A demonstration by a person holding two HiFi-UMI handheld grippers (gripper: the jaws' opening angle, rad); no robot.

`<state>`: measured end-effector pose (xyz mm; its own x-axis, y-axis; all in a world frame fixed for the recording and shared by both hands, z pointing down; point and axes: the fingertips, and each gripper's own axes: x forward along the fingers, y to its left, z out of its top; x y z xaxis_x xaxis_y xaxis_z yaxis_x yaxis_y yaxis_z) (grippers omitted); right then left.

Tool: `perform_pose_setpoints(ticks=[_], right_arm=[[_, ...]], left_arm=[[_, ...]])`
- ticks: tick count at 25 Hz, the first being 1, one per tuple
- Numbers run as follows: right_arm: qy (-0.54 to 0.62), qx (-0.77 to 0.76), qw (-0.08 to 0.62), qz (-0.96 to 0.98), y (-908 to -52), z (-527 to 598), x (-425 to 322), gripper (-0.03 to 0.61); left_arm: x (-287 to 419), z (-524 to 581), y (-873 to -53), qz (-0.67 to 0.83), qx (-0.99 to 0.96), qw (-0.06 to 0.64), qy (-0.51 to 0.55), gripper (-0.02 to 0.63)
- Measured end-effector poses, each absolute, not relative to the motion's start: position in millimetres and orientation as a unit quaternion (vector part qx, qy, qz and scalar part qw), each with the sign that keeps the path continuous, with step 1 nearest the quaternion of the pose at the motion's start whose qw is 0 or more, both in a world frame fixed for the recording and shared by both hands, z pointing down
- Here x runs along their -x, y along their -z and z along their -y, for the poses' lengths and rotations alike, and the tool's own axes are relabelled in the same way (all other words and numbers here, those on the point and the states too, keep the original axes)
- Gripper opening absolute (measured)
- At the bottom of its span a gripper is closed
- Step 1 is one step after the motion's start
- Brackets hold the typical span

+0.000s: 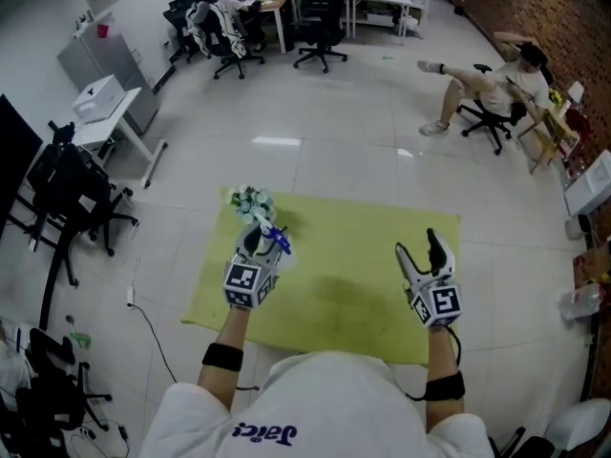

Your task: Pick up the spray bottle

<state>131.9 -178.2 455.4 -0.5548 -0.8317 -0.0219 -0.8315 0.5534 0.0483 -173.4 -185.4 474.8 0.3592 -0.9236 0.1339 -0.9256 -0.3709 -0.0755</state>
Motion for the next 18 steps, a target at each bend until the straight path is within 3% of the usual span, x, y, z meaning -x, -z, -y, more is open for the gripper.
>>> perform_pose_setpoints(ticks=[18], right_arm=[[0.002, -0.527, 0.01, 0.85, -494.9, 131.1, -116.0, 0.334]], left_arm=[[168.3, 130.5, -503.5, 0.607, -0.791, 0.018, -0.068, 0.202]])
